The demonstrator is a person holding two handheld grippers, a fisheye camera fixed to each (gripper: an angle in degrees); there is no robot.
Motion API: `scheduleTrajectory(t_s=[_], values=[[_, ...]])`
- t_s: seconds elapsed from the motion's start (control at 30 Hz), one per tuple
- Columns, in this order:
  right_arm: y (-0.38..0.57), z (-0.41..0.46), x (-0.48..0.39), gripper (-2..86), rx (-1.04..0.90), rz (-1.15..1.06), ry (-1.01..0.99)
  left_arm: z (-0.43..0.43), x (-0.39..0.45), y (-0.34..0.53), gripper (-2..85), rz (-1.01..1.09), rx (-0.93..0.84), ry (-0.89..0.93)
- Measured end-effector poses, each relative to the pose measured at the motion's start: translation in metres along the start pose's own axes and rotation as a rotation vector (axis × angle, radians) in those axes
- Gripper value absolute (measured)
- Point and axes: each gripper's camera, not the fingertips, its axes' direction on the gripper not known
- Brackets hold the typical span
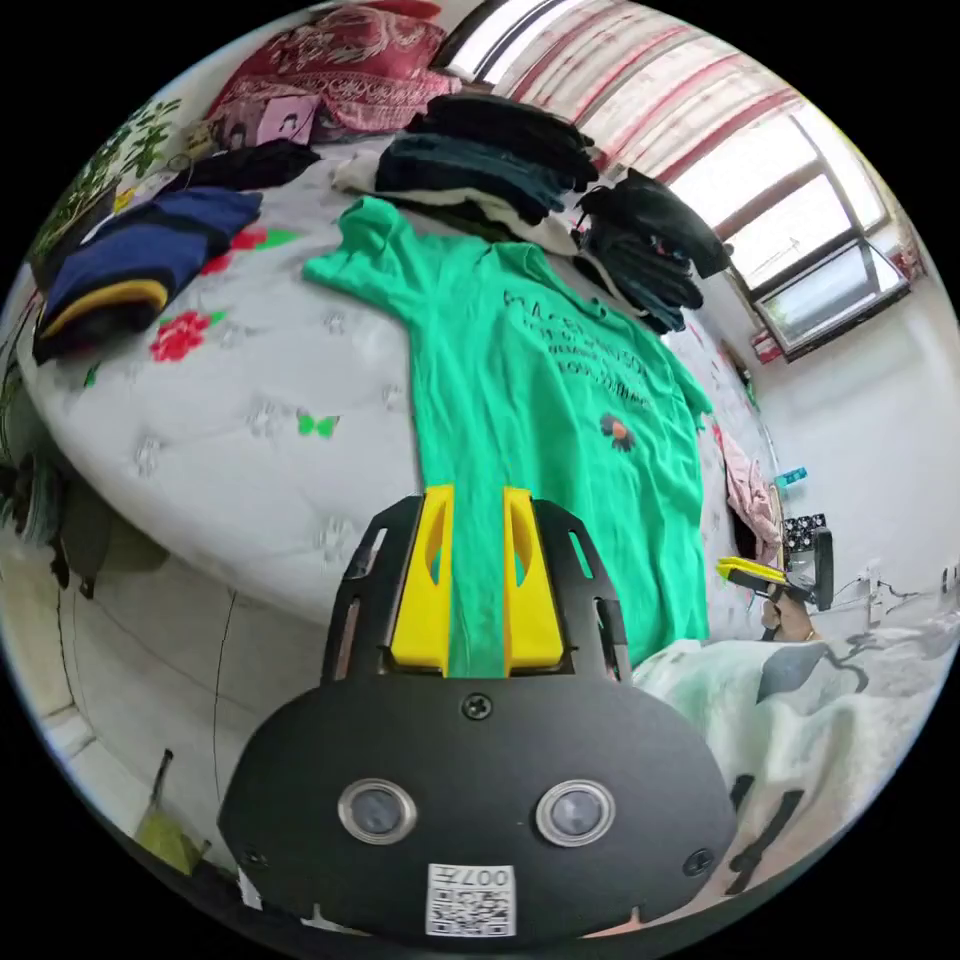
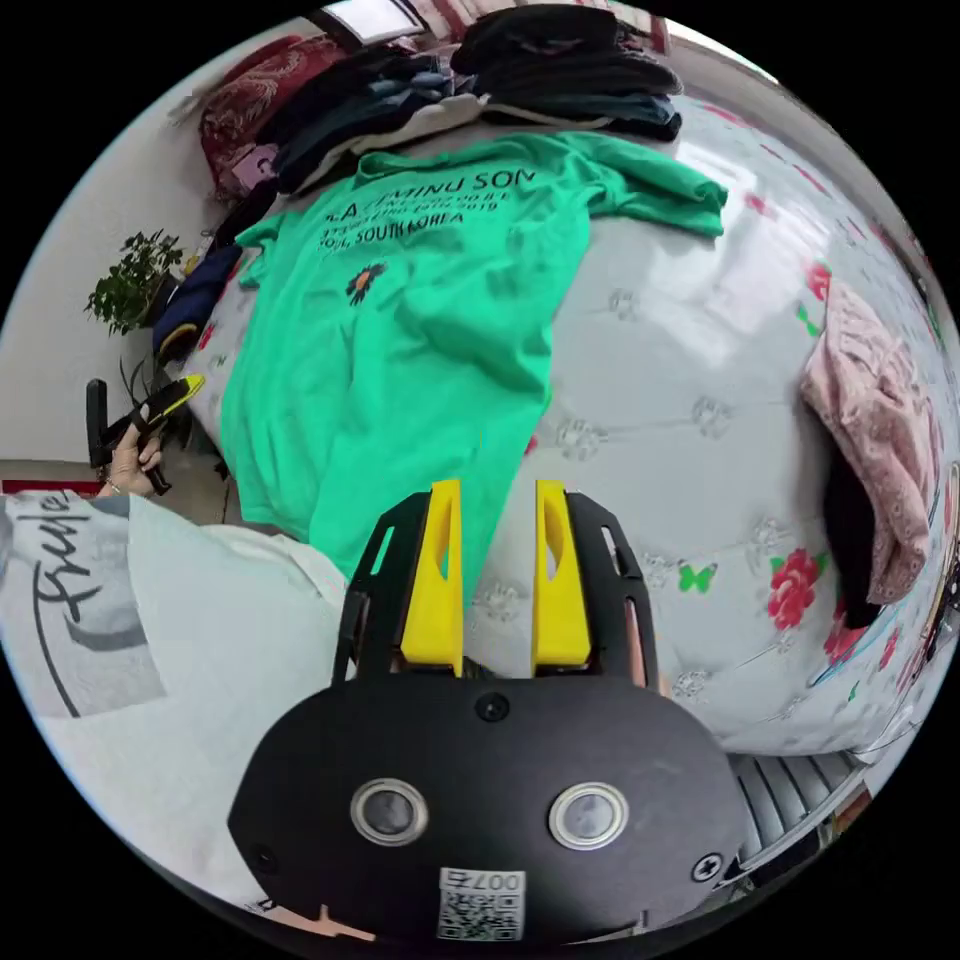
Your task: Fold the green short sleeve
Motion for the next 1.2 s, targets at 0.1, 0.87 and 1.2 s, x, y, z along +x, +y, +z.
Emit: scheduleTrajectory(t_s=[0.1,0.87,1.2], values=[[0.023,0.021,-0.015,6.6,-0.018,-0.05,0.045,0.017,0.01,0.025,8.1,0.003,-0.083,-0.05],[0.142,-0.04,0.104,3.8,0.287,-0.011,-0.044,-0.021,-0.02,0.082,9.1,-0.109,0.014,-0.17],[0.111,-0.018,0.094,1.4,0.132,-0.157,0.0,0.011,-0.033,0.092,-0.1,-0.047,-0.255,-0.217]])
